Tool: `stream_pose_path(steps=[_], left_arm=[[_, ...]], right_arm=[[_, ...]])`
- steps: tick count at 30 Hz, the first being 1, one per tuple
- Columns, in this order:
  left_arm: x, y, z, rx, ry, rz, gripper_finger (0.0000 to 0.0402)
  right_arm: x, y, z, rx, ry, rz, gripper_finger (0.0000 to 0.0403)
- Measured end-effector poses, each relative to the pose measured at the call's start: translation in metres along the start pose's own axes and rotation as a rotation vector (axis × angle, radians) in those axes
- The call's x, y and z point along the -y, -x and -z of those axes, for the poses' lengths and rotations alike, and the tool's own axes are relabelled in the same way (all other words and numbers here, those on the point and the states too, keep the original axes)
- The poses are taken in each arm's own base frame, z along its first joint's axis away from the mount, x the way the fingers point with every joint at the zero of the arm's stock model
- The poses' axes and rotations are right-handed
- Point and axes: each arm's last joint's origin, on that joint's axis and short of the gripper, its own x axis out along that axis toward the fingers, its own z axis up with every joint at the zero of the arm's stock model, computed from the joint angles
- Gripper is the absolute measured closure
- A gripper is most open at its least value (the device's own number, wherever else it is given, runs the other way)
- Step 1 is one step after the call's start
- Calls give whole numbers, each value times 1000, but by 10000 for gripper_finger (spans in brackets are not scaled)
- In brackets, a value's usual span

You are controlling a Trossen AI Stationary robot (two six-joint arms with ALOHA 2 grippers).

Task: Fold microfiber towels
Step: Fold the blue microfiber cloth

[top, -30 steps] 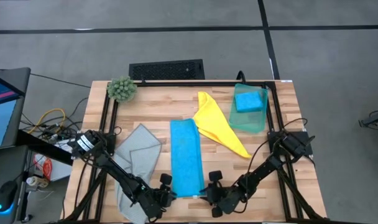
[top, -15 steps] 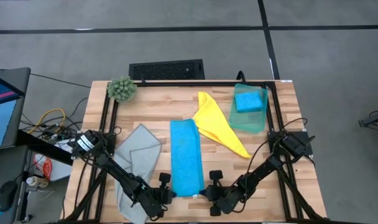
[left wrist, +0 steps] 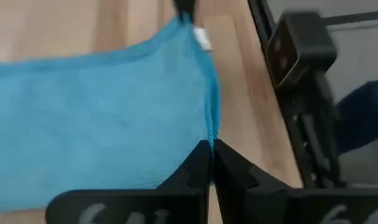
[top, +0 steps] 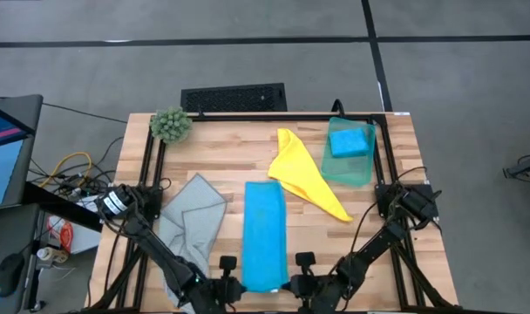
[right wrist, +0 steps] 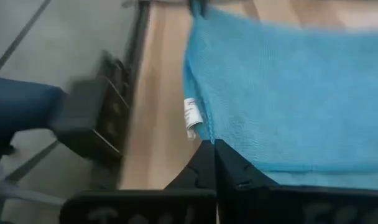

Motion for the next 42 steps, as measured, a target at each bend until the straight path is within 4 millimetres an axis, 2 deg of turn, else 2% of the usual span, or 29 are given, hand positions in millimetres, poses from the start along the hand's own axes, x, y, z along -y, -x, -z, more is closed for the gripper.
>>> stream_pose_path(steps=[4,8,16,21,27,38,42], left_arm=[[1,16,-13,-50,-82,-131,401],[-7,26,-25,-74,-205,-263,401],[-46,15,-24,-215,-327,-446,401],[-70,11,-27,-288,-410,-570,401],[-100,4,-32,-380,-471,-666,401],[-143,-13,-23,-473,-499,-777,401],[-153,-16,-21,-491,-512,-786,401]], right_arm=[[-7,7,-21,-34,62,93,399],[2,10,-38,-107,141,226,398],[45,16,-59,-235,211,407,400],[74,31,-84,-265,236,456,397],[107,34,-104,-307,268,500,398],[145,18,-106,-421,327,565,397],[159,14,-98,-454,318,580,395]])
